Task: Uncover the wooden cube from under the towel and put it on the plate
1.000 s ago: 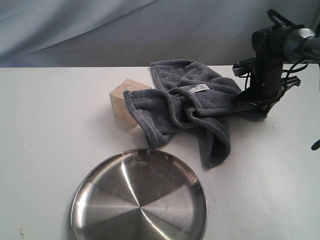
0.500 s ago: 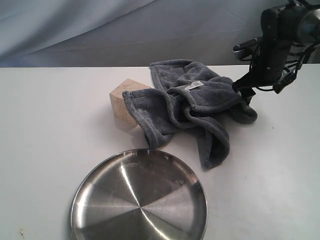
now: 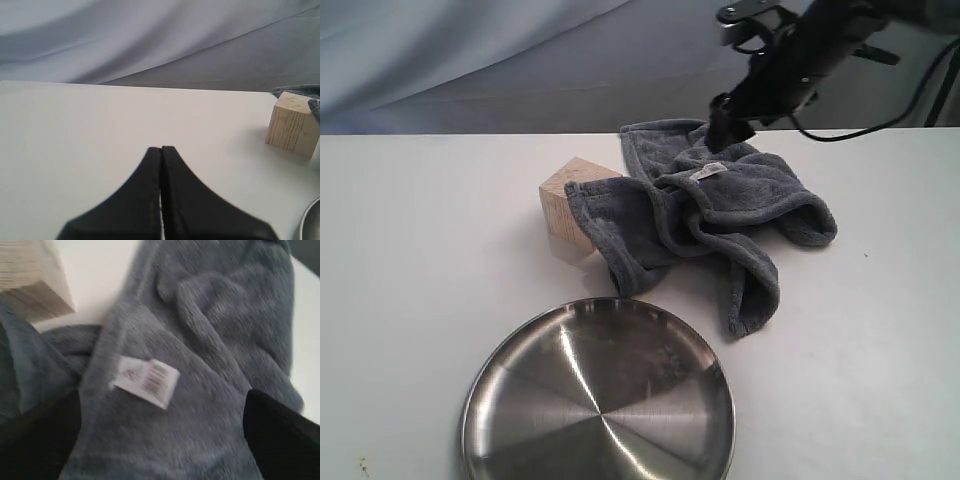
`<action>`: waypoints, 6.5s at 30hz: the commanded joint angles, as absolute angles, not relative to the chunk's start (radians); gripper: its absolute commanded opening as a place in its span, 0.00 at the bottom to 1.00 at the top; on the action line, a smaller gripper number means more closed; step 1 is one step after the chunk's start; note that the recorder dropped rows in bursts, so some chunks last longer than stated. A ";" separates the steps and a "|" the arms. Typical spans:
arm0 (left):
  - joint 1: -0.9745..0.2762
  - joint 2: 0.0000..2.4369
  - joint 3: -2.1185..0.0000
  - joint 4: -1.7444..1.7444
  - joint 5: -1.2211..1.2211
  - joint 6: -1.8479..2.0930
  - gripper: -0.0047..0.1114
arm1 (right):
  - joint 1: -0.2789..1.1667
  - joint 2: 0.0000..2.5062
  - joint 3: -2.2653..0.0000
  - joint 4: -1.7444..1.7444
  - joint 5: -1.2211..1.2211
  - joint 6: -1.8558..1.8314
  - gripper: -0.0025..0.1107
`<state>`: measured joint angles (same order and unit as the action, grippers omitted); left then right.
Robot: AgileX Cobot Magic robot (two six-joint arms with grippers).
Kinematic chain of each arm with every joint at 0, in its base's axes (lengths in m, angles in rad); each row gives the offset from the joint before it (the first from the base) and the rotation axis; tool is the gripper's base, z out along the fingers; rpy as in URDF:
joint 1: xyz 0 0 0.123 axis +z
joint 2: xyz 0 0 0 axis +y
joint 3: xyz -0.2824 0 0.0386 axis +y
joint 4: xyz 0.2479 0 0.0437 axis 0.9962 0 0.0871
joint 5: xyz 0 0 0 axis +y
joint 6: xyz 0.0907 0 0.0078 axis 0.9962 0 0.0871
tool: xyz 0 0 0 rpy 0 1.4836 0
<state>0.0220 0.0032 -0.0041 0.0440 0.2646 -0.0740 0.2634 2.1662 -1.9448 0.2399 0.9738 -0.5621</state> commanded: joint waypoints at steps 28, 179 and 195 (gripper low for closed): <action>0.023 0.000 0.000 0.036 0.262 -0.072 0.04 | 0.431 2.466 -1.942 -0.477 0.886 -0.071 0.84; 0.023 0.000 0.000 0.036 0.262 -0.072 0.04 | 0.476 2.569 -2.206 0.573 0.828 -0.784 0.95; 0.023 0.000 0.000 0.036 0.262 -0.072 0.04 | 0.476 2.574 -2.206 0.569 0.796 -0.784 0.89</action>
